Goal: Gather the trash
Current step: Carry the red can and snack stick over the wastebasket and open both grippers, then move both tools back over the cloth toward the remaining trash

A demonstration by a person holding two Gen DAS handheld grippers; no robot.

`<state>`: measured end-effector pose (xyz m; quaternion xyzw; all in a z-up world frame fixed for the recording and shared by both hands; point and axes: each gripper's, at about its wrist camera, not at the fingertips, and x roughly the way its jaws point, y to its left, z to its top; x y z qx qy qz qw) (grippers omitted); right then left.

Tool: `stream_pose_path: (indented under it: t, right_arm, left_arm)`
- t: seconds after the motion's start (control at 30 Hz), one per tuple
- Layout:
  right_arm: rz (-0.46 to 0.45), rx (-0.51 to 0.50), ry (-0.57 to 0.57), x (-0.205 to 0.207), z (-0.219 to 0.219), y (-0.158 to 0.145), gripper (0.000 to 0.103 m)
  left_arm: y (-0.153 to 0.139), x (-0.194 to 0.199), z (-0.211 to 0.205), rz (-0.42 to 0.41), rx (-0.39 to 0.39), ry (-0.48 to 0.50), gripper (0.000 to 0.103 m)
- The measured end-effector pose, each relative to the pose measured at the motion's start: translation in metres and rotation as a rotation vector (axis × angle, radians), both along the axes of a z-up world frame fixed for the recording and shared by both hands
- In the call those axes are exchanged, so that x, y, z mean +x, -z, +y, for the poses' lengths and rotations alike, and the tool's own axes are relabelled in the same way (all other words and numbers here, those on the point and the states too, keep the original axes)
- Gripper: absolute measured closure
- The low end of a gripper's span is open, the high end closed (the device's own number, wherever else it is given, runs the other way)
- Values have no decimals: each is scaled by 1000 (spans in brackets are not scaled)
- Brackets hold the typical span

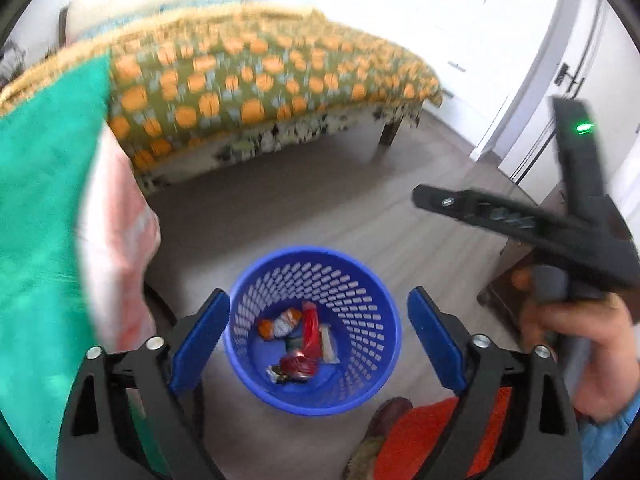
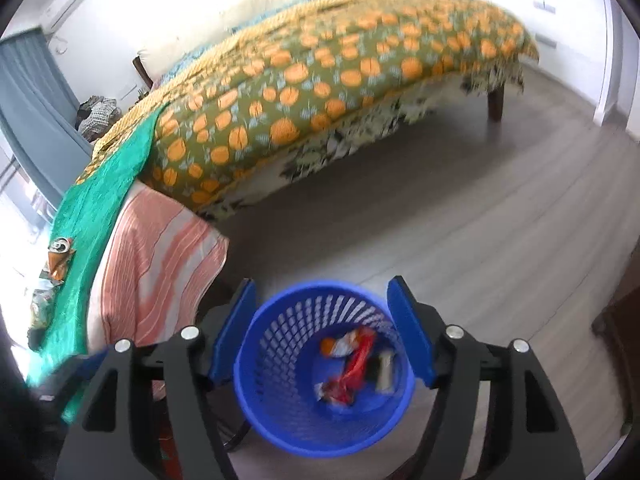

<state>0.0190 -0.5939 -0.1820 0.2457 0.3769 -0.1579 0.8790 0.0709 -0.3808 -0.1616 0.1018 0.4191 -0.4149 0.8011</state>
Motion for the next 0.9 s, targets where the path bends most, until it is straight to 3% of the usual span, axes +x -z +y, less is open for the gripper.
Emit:
stream_pose_path:
  t: [0.03,0.1,0.23,0.4,0.57,0.77,0.9]
  right_arm:
    - [-8,-42,4,-1,5,-5,20]
    - [-32,-104,11,-3,15,-12,14]
    - [-80,-242,-57,-2,50,-28,14]
    - [-80,-376,-236,10,122,-26,14]
    - [-85,-352,-399,21,201,-26,14]
    - [-96,-291,-579,56,302,-47,14]
    - [-21,-254,-646,100,351,-45,14]
  left_arm:
    - [-11,-6,11,-24,-13,3,10]
    - [-24,-13,32,-60,-24,4,9]
    - [-31,-21,86,-104,5,-46,8]
    - [-25,-10,170,-120,56,-204,8]
    - [-24,4,244,-116,94,-339,8]
    - [-26,20,326,-124,128,-493,7]
    - [-27,34,362,-102,113,-571,7]
